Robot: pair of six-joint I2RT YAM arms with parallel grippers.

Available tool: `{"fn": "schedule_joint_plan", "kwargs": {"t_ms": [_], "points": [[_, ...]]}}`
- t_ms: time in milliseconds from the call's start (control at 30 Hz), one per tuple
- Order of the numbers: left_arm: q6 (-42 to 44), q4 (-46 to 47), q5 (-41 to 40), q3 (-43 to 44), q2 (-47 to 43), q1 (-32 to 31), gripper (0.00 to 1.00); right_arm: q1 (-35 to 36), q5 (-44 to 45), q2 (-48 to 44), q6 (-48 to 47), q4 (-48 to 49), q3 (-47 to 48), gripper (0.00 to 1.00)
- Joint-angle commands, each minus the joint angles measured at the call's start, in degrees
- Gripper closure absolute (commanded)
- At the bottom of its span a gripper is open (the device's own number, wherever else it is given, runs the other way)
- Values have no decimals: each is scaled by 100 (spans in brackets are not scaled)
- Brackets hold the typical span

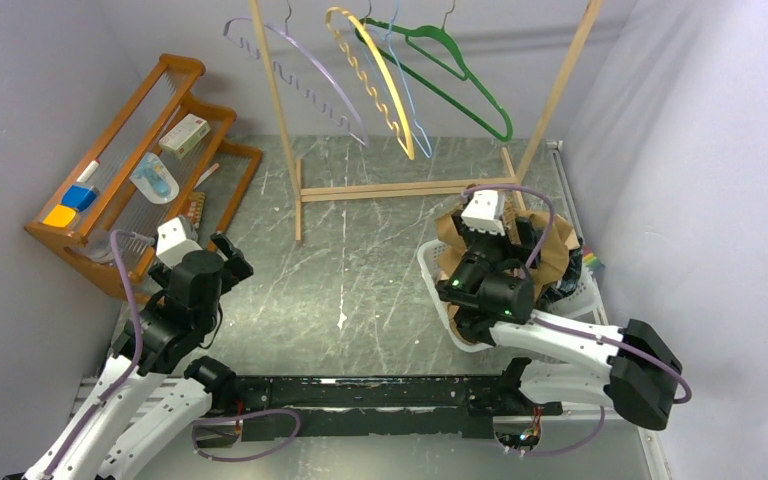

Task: Remove the shorts from the hanger
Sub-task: Place the shorts in the basket.

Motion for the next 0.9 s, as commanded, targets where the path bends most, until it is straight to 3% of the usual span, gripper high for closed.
{"fn": "schedule_joint_plan", "kwargs": {"t_ms": [0,233,500,700,867], "points": [[-5,-39,-48,186,-25,39,1,154,987,-393,-510,1665,349,11],[35,11,-24,168,-41,40,1,978,987,-621,-528,1686,698,10],[5,-42,-7,191,-11,40,1,1081,922,-885,-450,1694,810,9],[18,2,11,165,-54,37,1,776,994,-1513,-34,1534,-67,9],[105,72,95,148,7,39,1,754,989,-942,39,1618,-648,8]]}}
